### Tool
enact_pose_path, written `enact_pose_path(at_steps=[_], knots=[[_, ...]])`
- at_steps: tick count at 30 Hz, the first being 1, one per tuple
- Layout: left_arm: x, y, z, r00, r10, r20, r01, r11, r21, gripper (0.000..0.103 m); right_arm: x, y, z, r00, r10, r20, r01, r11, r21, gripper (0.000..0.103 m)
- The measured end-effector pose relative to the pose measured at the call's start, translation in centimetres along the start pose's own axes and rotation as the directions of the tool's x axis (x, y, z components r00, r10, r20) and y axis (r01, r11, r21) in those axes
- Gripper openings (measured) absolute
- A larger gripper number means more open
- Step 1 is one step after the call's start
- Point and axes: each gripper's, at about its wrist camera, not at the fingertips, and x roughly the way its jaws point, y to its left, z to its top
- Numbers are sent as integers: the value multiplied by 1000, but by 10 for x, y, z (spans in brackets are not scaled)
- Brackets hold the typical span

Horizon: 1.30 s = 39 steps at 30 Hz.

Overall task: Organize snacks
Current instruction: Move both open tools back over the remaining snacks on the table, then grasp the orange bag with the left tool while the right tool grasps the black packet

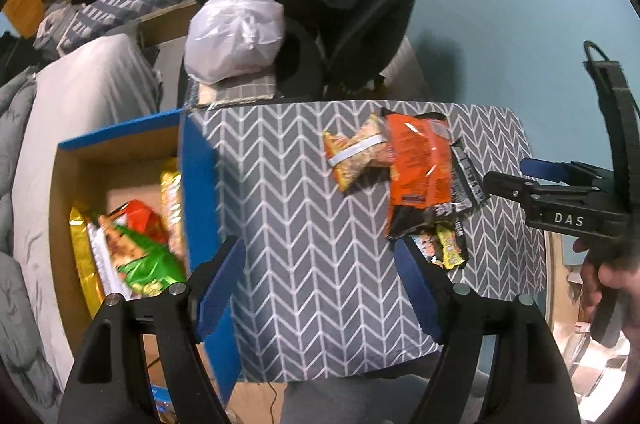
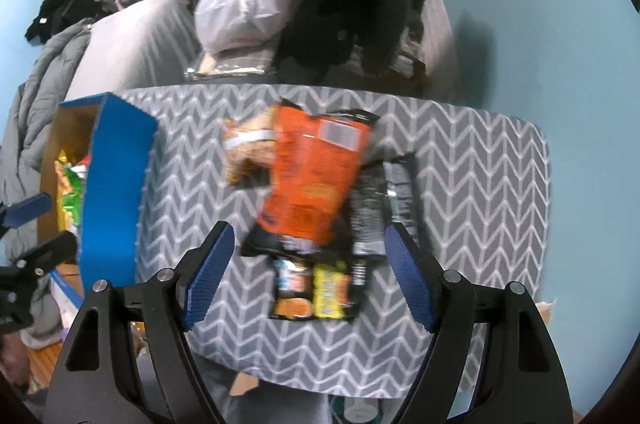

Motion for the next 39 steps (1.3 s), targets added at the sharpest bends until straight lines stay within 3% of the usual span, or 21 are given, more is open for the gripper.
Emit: enact_pose_path(at_steps=[6, 12, 21, 29, 39], knots=[[22, -27, 15, 1000, 12, -27, -11, 999, 36, 82, 22, -49, -3, 998, -1, -59, 4, 999, 46, 77], [53, -47, 22, 996, 15, -83, -12, 999, 45, 82, 57, -73, -3, 992, 2, -127, 3, 999, 39, 77], [82, -66, 29, 995, 38, -95, -36, 999, 25, 82, 100, -72, 0, 984, 24, -174, -24, 1000, 0, 77], [100, -76, 38, 990, 53, -134, -52, 999, 12, 82, 126, -64, 0, 977, -45, -208, 36, 998, -45, 77], [119, -97, 51, 980, -7, -197, -3, 999, -52, 82, 118, -99, -14, 974, -74, -216, 86, 995, 46, 77]])
